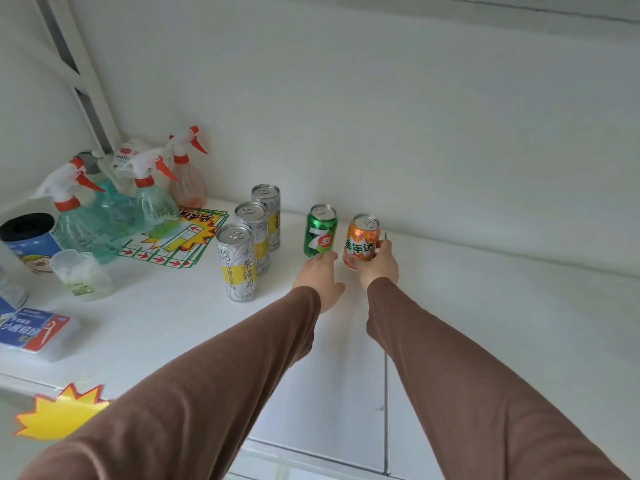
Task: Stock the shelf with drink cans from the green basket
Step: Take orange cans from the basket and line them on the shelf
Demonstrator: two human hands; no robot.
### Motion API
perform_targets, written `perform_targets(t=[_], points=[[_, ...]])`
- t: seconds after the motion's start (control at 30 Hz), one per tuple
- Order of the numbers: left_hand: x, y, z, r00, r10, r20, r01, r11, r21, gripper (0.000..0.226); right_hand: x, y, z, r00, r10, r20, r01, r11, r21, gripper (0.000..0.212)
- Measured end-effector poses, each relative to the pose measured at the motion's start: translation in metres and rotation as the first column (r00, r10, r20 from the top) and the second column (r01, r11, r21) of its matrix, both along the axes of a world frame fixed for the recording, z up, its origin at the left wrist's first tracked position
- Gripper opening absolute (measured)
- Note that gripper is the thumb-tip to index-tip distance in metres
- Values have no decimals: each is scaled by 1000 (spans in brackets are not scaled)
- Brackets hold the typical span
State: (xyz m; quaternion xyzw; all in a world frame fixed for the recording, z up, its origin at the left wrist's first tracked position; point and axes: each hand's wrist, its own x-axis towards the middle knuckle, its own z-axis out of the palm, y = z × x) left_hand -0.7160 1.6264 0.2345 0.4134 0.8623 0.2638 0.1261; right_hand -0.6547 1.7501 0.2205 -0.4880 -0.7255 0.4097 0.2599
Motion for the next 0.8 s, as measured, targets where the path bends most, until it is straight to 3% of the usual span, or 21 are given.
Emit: perform_targets(t=[0.23,0.47,0.67,0.8], points=[[2,0,0,1000,-2,-9,2,1000,-4,65,-8,5,1,999,-35,37,34,999,20,51],[13,-20,1,1000,-11,3,11,1000,-13,65,12,-15,4,999,-40,2,40,998,-55,81],[35,-60,-1,1000,-19,0,19,999,29,63,58,-74,2,1000,-6,-21,10,985,173,52],[61,-106,5,999,-42,-30,46,986,159,60,92,-133,12,996,68,-64,-41,932,360,40]])
